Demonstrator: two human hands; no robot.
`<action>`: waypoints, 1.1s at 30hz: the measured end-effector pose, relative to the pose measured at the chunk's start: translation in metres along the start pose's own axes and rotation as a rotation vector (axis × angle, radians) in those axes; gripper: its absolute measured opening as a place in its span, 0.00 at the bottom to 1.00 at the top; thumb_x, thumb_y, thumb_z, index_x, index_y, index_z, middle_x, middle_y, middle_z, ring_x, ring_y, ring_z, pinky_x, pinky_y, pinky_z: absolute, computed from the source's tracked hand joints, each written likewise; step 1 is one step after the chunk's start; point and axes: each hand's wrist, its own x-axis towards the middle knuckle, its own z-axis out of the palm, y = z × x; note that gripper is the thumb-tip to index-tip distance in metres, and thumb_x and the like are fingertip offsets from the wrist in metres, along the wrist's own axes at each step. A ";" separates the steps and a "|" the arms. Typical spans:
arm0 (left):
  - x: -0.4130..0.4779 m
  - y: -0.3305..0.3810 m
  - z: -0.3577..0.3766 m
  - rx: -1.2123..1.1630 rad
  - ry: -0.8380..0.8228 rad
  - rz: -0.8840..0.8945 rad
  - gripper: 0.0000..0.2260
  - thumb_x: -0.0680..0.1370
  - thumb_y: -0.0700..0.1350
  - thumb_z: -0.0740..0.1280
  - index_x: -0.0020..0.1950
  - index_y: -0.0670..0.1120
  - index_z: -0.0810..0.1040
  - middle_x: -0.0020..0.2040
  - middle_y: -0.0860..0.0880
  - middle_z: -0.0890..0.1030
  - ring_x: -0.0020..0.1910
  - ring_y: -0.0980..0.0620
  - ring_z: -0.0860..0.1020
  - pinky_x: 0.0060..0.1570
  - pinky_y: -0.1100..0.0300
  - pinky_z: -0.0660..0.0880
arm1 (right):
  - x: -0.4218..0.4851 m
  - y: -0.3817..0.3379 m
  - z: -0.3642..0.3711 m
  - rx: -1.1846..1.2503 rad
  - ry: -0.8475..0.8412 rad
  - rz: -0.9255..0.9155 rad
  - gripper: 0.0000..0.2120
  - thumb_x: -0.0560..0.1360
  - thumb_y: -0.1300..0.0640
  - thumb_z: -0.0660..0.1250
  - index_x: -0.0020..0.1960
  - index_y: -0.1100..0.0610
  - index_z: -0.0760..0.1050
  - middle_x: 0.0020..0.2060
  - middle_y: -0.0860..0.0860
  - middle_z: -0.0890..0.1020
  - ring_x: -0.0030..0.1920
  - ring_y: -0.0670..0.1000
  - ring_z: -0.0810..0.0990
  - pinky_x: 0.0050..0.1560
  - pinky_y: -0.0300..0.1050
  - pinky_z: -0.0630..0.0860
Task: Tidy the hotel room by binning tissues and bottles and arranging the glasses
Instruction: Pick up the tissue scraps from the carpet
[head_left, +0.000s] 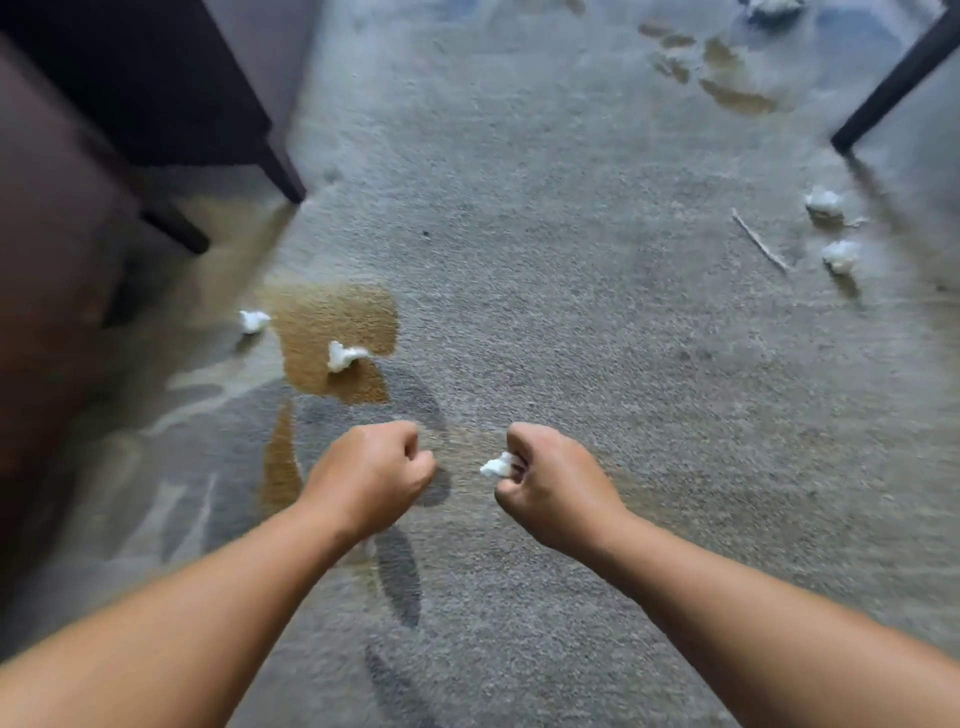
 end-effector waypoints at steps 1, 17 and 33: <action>-0.007 -0.007 -0.022 0.009 -0.009 -0.025 0.12 0.73 0.50 0.63 0.33 0.46 0.68 0.30 0.49 0.73 0.34 0.46 0.72 0.29 0.56 0.61 | 0.000 -0.023 -0.008 0.007 -0.009 -0.003 0.13 0.67 0.56 0.64 0.33 0.51 0.59 0.30 0.47 0.69 0.35 0.53 0.69 0.33 0.46 0.62; 0.026 -0.050 -0.234 -0.089 -0.008 -0.377 0.11 0.76 0.38 0.56 0.47 0.54 0.69 0.38 0.51 0.76 0.36 0.51 0.74 0.31 0.54 0.68 | 0.116 -0.192 -0.125 0.032 -0.252 -0.129 0.08 0.71 0.58 0.59 0.34 0.58 0.73 0.32 0.53 0.78 0.34 0.53 0.76 0.34 0.46 0.74; 0.153 -0.119 -0.224 -0.084 0.015 -0.502 0.11 0.76 0.58 0.66 0.43 0.53 0.69 0.32 0.51 0.76 0.35 0.49 0.75 0.28 0.57 0.62 | 0.283 -0.193 -0.052 -0.165 -0.375 -0.266 0.10 0.73 0.46 0.65 0.45 0.53 0.73 0.42 0.48 0.71 0.42 0.52 0.75 0.39 0.42 0.69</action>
